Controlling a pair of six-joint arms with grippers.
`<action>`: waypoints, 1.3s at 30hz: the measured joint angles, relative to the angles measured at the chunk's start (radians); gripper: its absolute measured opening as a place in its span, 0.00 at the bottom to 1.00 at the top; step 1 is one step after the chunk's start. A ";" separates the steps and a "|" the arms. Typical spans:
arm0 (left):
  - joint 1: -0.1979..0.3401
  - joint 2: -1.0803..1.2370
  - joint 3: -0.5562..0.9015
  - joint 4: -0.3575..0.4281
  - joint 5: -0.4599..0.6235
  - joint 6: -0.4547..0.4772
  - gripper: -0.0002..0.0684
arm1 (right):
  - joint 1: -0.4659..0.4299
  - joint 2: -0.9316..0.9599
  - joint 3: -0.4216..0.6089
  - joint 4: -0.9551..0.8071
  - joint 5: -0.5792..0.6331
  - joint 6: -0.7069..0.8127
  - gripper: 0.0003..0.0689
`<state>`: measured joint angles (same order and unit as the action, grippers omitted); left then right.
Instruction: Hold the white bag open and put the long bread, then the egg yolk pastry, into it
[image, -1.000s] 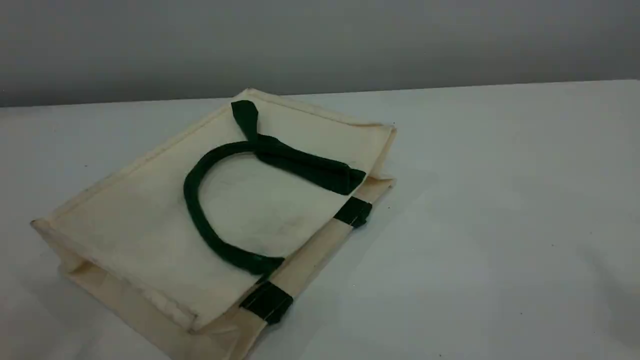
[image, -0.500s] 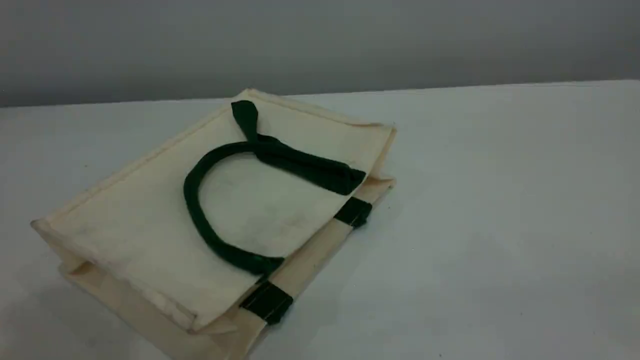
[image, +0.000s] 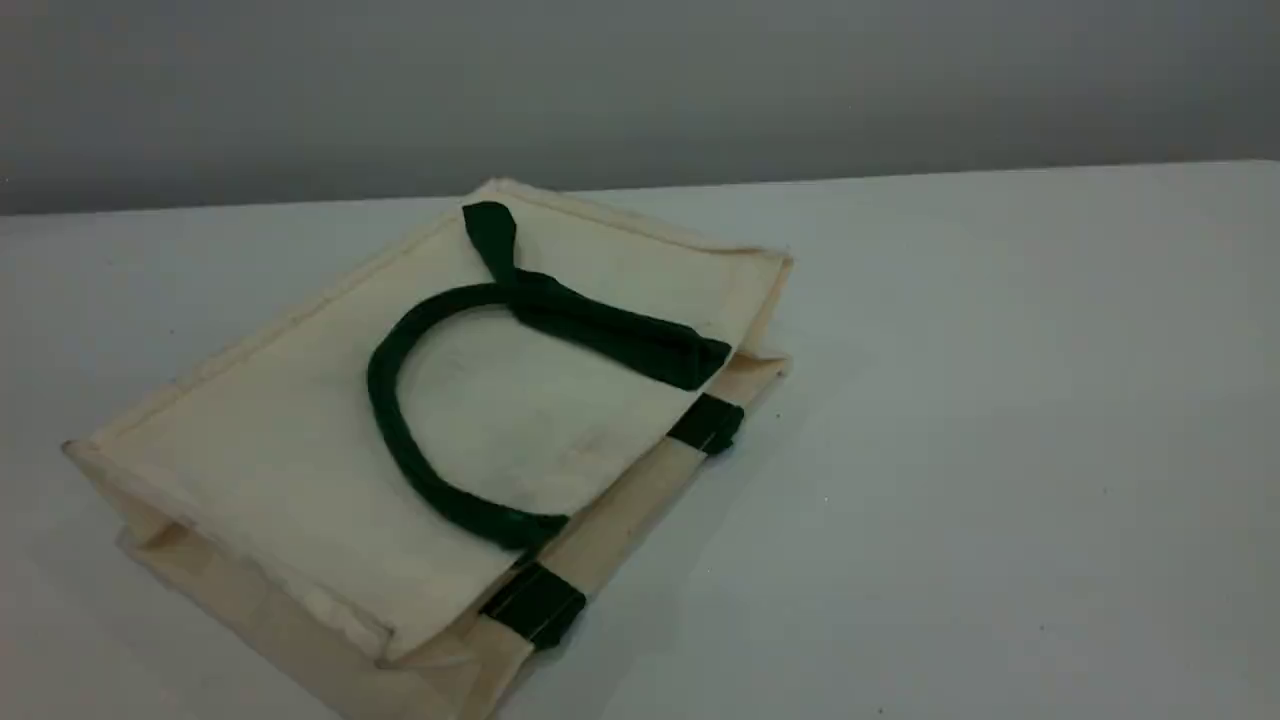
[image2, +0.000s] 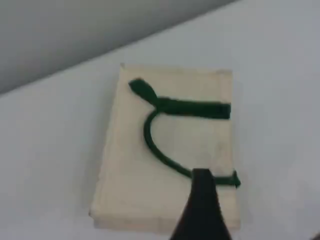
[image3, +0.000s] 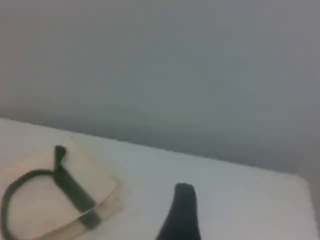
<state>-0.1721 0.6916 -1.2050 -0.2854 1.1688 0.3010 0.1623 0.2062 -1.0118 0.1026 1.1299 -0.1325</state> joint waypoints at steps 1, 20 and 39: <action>0.000 -0.035 0.032 0.000 -0.018 0.000 0.74 | 0.000 -0.032 0.030 0.003 0.005 0.000 0.86; 0.000 -0.535 0.538 0.134 -0.077 -0.066 0.74 | 0.009 -0.206 0.457 -0.002 -0.031 0.000 0.86; 0.000 -0.535 0.645 0.190 -0.084 -0.196 0.74 | 0.009 -0.206 0.496 0.010 -0.049 0.000 0.85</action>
<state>-0.1721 0.1569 -0.5597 -0.0957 1.0851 0.1049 0.1716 0.0000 -0.5157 0.1125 1.0813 -0.1322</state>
